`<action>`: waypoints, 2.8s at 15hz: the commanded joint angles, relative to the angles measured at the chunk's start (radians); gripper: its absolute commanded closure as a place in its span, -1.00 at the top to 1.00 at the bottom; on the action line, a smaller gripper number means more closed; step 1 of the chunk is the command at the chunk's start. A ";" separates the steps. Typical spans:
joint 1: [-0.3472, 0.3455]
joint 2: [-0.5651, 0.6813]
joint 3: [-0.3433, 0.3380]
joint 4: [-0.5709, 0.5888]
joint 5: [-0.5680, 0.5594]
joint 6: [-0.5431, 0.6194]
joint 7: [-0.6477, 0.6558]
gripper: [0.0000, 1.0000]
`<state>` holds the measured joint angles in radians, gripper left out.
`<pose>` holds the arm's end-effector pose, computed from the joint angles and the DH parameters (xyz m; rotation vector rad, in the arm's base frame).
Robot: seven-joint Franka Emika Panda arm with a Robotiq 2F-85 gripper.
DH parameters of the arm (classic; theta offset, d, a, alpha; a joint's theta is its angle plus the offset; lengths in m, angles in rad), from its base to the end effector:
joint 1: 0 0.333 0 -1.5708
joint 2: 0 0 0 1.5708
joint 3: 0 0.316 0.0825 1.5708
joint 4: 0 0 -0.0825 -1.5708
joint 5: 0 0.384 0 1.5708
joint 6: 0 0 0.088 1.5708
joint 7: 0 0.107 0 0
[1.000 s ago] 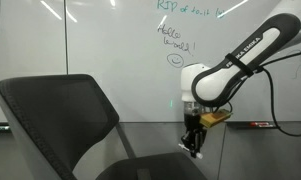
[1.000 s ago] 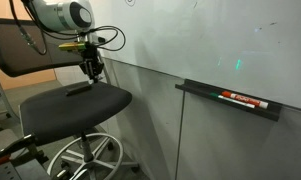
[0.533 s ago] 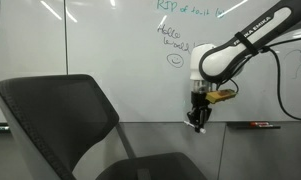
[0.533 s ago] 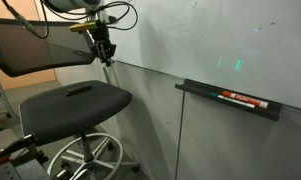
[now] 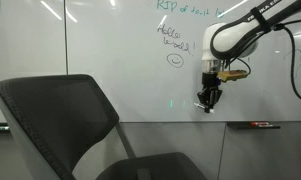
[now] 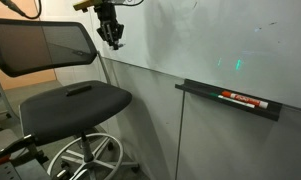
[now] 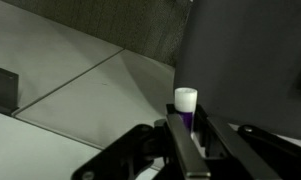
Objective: Use the marker on the chair to write on the board
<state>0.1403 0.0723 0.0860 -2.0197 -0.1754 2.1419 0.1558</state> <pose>0.5599 0.1206 0.4207 2.9981 0.2424 0.1155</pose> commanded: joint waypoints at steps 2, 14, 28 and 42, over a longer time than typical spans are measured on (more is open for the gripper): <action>-0.041 -0.061 -0.018 0.018 0.004 -0.042 -0.026 -0.78; -0.085 -0.014 -0.041 0.173 -0.023 -0.020 0.001 -0.78; -0.076 0.112 -0.051 0.302 -0.041 -0.018 0.000 -0.78; -0.070 0.109 -0.052 0.358 -0.042 -0.061 -0.025 -0.78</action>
<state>0.0703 0.1722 0.0427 -1.7164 -0.2087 2.0848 0.1464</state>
